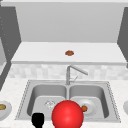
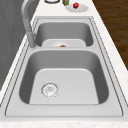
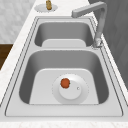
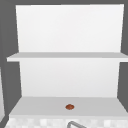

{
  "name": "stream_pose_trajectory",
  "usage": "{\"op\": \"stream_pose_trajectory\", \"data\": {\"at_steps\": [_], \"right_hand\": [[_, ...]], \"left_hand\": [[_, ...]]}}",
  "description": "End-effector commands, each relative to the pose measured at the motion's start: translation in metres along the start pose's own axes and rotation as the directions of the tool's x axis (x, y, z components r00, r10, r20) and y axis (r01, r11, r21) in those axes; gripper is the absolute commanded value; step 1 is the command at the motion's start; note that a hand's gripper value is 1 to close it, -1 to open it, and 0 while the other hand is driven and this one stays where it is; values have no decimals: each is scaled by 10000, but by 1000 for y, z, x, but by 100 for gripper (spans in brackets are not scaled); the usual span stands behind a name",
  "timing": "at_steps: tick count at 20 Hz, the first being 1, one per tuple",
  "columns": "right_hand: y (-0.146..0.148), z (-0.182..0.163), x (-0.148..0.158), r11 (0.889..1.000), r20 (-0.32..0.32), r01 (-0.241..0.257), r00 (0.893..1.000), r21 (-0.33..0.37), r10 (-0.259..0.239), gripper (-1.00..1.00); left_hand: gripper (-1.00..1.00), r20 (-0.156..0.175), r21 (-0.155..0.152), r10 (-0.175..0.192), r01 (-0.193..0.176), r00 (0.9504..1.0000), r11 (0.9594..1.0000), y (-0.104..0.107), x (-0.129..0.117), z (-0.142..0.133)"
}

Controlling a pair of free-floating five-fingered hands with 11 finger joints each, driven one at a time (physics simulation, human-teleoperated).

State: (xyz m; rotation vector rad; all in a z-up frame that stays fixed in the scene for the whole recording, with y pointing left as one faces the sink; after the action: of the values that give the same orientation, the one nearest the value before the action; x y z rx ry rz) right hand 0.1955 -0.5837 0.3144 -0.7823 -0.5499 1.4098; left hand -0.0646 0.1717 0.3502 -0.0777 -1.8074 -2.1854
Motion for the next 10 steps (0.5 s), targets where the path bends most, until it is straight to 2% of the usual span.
{"op": "stream_pose_trajectory", "data": {"at_steps": [1, 10], "right_hand": [[6, -15, 2, 9996, -149, -274, 9995, -36, 273, -100], [35, -44, 7, 9991, -159, -122, 9998, -407, 116, -100]], "left_hand": [[0, 0, 0, 0, 0, 10000, 10000, 0, 0, 0], [0, 0, 0, 0, 0, 10000, 10000, 0, 0, 0]]}}
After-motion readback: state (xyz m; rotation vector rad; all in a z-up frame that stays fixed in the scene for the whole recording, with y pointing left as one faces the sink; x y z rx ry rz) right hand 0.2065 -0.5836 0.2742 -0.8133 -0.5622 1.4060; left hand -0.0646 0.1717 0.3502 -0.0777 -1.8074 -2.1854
